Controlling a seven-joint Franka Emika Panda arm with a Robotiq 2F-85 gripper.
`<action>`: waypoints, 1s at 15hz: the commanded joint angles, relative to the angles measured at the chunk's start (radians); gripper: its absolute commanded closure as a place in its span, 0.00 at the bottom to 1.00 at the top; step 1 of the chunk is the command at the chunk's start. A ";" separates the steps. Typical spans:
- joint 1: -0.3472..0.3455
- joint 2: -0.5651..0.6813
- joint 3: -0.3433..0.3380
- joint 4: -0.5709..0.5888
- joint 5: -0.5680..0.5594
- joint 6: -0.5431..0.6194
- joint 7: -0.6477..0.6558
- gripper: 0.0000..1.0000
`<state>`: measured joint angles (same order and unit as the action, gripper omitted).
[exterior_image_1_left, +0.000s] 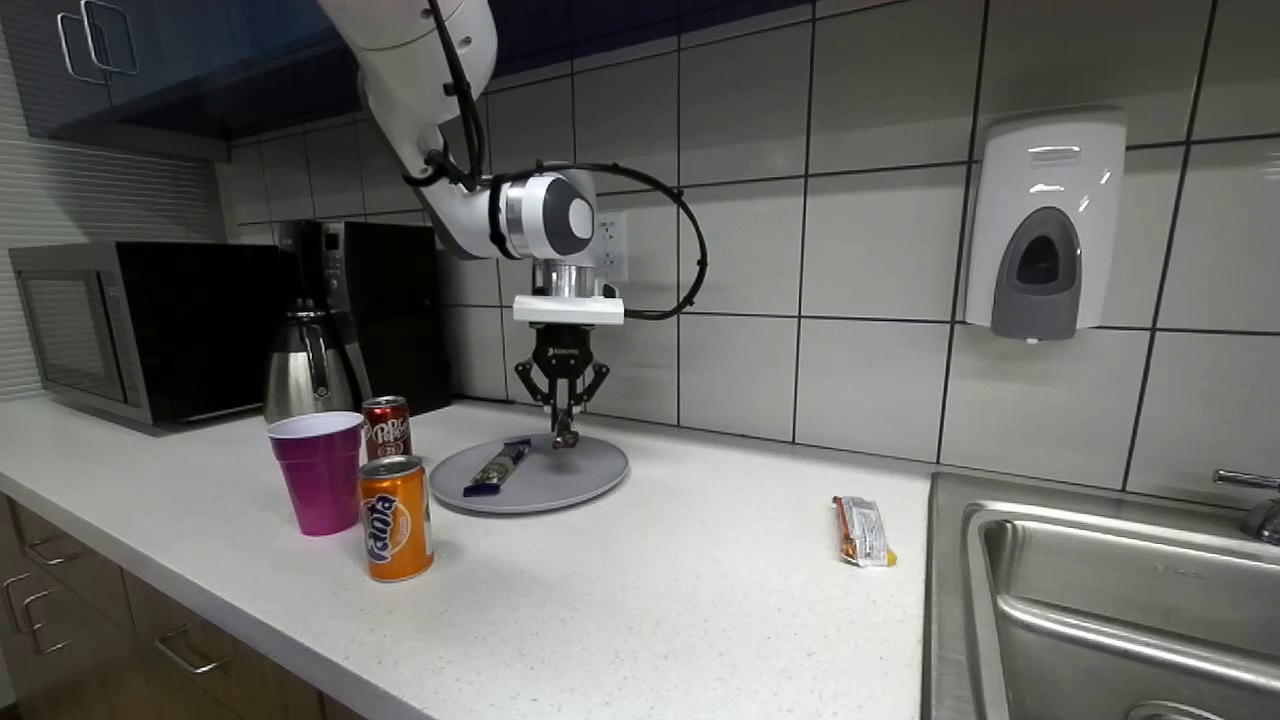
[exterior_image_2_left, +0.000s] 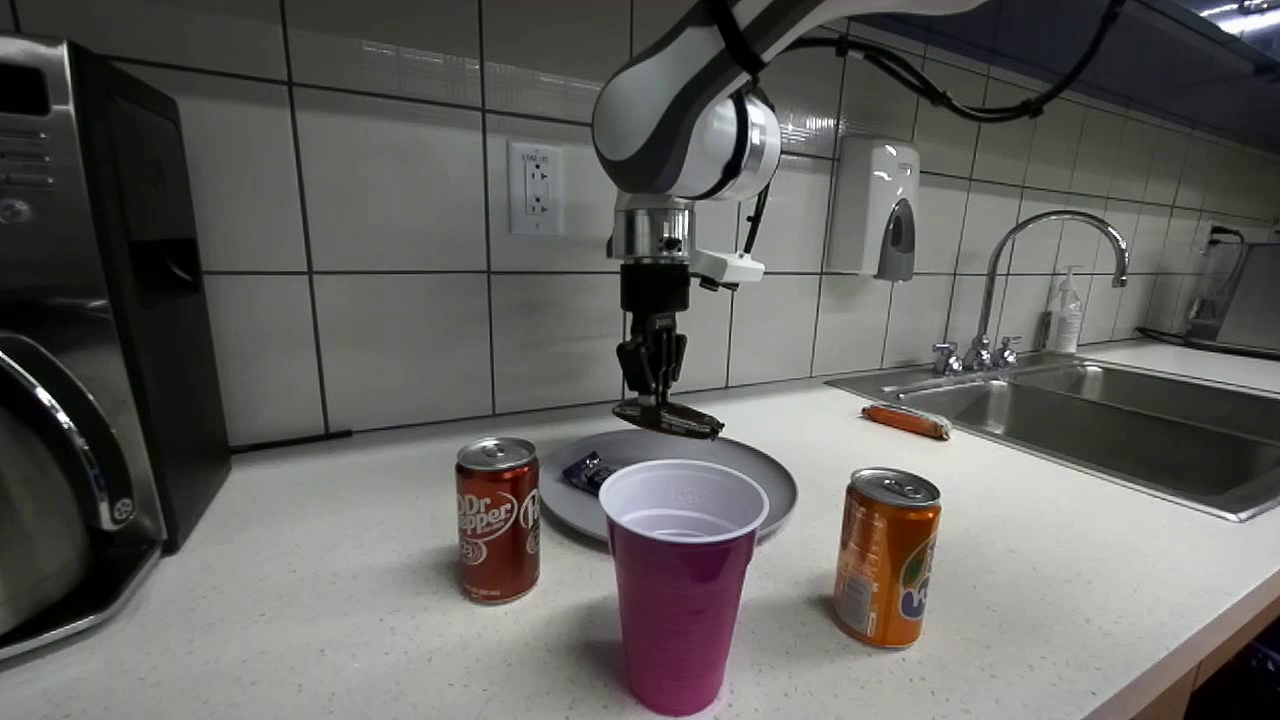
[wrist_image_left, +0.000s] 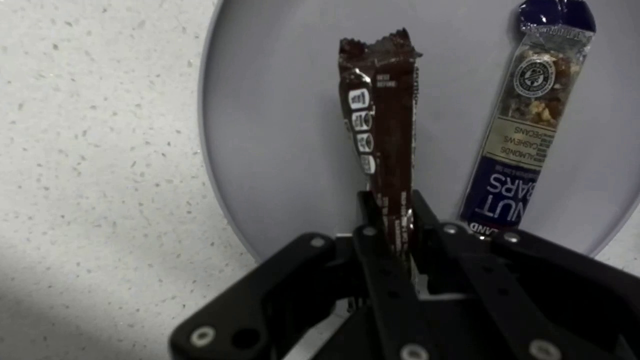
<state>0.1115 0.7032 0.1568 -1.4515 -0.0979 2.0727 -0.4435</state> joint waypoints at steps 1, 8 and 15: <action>0.002 -0.004 0.004 -0.008 0.013 -0.016 0.042 0.96; 0.011 0.010 0.017 -0.015 0.017 -0.017 0.041 0.96; 0.015 0.026 0.031 -0.013 0.036 -0.022 0.038 0.96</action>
<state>0.1310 0.7324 0.1746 -1.4636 -0.0849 2.0727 -0.4183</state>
